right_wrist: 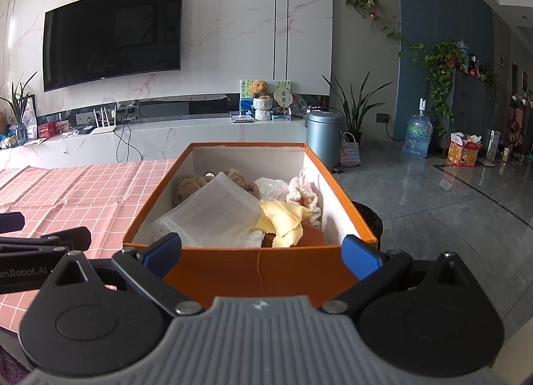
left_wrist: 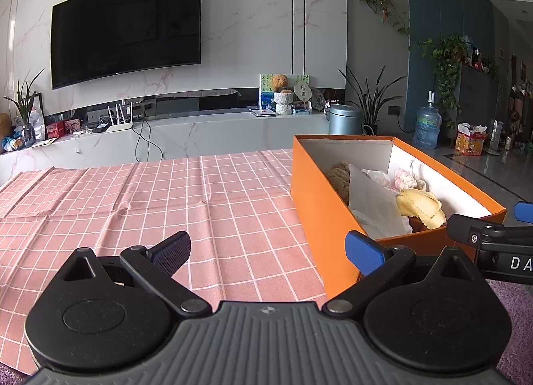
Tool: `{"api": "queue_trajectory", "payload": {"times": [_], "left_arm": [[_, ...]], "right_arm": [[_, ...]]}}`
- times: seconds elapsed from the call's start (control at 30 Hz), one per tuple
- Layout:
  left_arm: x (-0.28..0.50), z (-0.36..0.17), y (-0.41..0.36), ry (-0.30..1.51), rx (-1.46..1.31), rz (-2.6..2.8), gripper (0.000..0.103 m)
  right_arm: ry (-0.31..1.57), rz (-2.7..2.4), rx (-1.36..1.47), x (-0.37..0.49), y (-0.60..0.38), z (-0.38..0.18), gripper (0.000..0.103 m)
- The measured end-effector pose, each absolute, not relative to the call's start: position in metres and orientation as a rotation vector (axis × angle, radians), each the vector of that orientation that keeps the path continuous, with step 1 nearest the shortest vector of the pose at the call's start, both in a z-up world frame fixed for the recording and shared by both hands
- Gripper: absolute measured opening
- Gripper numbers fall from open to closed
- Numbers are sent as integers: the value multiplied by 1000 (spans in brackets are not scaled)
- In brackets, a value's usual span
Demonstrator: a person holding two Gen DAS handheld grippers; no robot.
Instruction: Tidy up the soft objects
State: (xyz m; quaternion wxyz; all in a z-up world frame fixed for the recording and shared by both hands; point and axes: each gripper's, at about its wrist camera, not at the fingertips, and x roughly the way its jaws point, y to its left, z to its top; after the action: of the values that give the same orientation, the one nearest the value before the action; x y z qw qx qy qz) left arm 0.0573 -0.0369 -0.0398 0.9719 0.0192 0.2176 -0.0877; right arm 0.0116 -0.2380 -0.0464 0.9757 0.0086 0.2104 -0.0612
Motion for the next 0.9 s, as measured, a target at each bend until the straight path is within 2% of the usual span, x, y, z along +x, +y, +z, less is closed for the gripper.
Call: {"api": "queue_trajectory", "payload": {"times": [0.9], "left_arm": [[56,-41,-37,447,41,-177,103]], "right_arm": [[429,-120,16,13,-239,-50,100]]}}
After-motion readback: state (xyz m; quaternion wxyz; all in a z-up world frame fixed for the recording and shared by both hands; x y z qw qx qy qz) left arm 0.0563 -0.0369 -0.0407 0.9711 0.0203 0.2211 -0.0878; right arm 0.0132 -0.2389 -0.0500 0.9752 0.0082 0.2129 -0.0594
